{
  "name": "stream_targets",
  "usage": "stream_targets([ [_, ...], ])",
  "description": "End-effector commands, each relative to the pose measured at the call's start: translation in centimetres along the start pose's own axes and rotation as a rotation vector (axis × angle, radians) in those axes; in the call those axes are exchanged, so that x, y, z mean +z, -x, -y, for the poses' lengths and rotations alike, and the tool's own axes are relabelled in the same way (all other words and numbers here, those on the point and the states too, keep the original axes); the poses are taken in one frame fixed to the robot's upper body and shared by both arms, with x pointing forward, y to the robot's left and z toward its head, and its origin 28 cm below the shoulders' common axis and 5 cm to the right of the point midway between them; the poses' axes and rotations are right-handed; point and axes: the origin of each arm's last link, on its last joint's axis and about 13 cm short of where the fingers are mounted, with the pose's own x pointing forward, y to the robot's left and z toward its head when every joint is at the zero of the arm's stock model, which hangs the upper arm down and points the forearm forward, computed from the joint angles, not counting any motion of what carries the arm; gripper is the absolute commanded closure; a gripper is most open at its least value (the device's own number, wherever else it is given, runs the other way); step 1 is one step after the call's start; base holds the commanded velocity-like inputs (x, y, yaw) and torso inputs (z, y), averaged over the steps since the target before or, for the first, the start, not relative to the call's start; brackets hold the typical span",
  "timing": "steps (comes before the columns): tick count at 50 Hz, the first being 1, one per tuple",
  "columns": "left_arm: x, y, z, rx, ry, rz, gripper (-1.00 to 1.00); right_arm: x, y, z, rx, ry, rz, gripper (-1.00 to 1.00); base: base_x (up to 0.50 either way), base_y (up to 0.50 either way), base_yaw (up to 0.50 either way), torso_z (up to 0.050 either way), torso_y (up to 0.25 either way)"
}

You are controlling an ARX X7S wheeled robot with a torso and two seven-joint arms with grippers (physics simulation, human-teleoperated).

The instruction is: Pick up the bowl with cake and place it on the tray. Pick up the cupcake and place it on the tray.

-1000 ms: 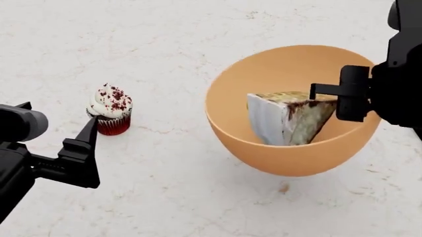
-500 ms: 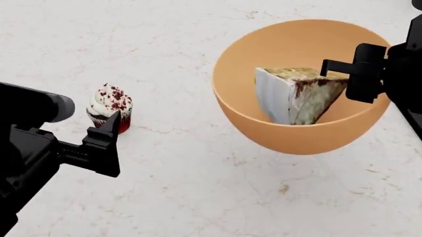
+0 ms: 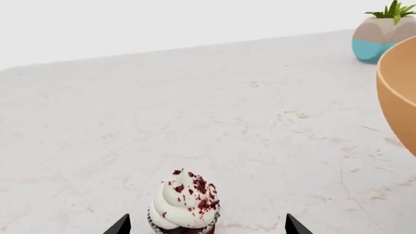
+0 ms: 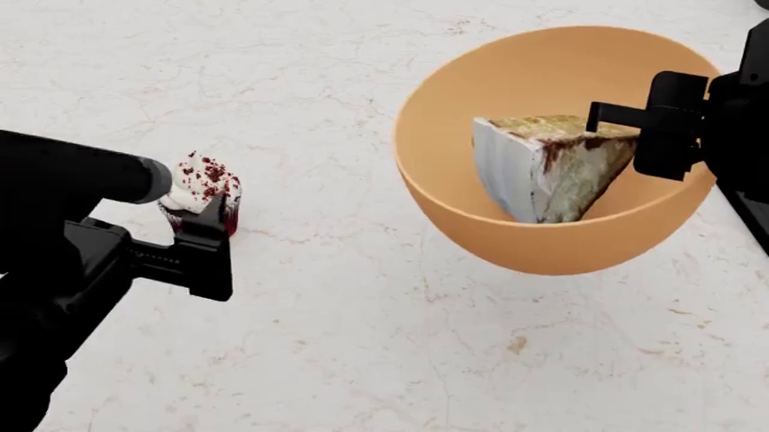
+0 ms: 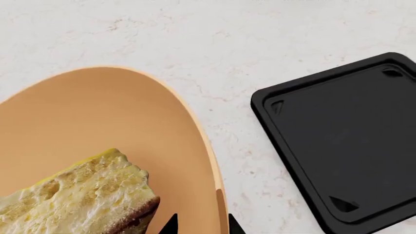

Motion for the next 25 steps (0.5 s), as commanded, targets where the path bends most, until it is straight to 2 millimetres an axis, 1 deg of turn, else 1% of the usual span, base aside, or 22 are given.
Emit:
stream_targets([
  [1,-0.2,-1.3,-0.1,0.005,0.006,-0.018,-1.00,0.2,0.1,0.0,0.002,-0.008,0.020,1.00,0.00,0.00,0.00,0.000,0.000],
  [4,-0.1,-1.6,-0.2,0.005,0.007,-0.027,-1.00,0.2,0.1,-0.1,0.010,-0.009,0.019,1.00,0.00,0.00,0.00,0.000,0.000],
  [7,0.5,-1.7,-0.7,0.012,0.023,-0.019,-1.00,0.1,-0.1,-0.2,0.015,-0.012,0.014,1.00,0.00,0.00,0.00,0.000,0.000],
  [13,0.2,-2.5,-0.9,0.021,0.024,-0.039,-1.00,0.1,-0.3,-0.6,0.021,-0.003,0.012,1.00,0.00,0.00,0.00,0.000,0.000],
  [20,-0.3,-3.9,-1.2,0.038,0.023,-0.069,-1.00,0.2,-0.2,-0.6,0.020,0.002,0.015,1.00,0.00,0.00,0.00,0.000,0.000],
  [23,0.1,-4.2,-1.4,0.054,0.016,-0.073,-1.00,0.1,-0.3,-0.6,0.020,0.003,0.015,1.00,0.00,0.00,0.00,0.000,0.000],
  [25,-0.2,-4.6,-1.6,0.070,0.007,-0.085,-1.00,0.1,-0.4,-0.6,0.019,0.002,0.014,1.00,0.00,0.00,0.00,0.000,0.000],
])
